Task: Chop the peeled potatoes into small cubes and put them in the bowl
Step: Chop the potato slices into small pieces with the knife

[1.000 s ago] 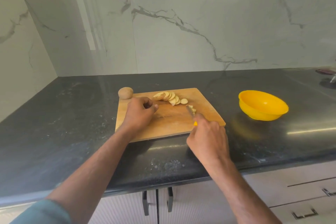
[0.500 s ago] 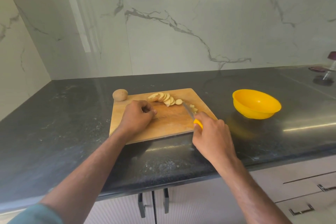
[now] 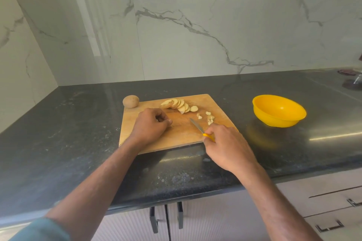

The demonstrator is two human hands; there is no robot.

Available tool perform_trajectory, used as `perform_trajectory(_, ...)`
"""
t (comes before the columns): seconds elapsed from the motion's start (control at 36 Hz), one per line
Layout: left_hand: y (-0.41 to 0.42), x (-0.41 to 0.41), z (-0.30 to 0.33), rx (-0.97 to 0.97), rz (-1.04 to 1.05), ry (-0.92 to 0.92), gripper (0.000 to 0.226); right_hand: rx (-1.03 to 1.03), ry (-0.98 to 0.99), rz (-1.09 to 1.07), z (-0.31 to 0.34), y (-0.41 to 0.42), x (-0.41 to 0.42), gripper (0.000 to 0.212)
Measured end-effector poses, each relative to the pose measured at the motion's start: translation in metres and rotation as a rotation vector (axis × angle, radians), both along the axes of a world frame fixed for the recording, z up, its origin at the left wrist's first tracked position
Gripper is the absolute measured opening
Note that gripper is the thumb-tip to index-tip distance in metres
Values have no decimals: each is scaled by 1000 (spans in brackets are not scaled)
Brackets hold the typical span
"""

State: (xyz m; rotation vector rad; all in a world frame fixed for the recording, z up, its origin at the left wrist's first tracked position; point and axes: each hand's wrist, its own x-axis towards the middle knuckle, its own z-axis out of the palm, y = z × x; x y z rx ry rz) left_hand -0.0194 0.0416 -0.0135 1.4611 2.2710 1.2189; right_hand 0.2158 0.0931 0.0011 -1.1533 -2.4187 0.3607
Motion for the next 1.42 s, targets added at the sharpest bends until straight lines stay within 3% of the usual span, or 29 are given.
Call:
perform_trajectory(0.31,18,2,11,-43,-59,69,3,136,211,-100,9,30,-10,27)
perform_trajectory(0.53,63,-5,43,-52,-16,329,10,180,221,-125,-5,44,-14,31)
perform_trajectory(0.72,67,-45,49,-111,33,274,15,219,141,-81,-8,49,-17,31)
perform_trajectory(0.86,62,-54,40,-134,-3,112,18,212,120,-83,-9,52,-20,32)
perform_trajectory(1.06,67,-55,31,-304,-58,164,55,203,122,-86,-9,51,-20,33)
perform_trajectory(1.31,66,-49,32,-206,5,234,45,201,125,-81,-11,51,-21,33)
perform_trajectory(1.42,56,-43,37,-97,-16,206,52,200,125,-78,-9,50,-20,34)
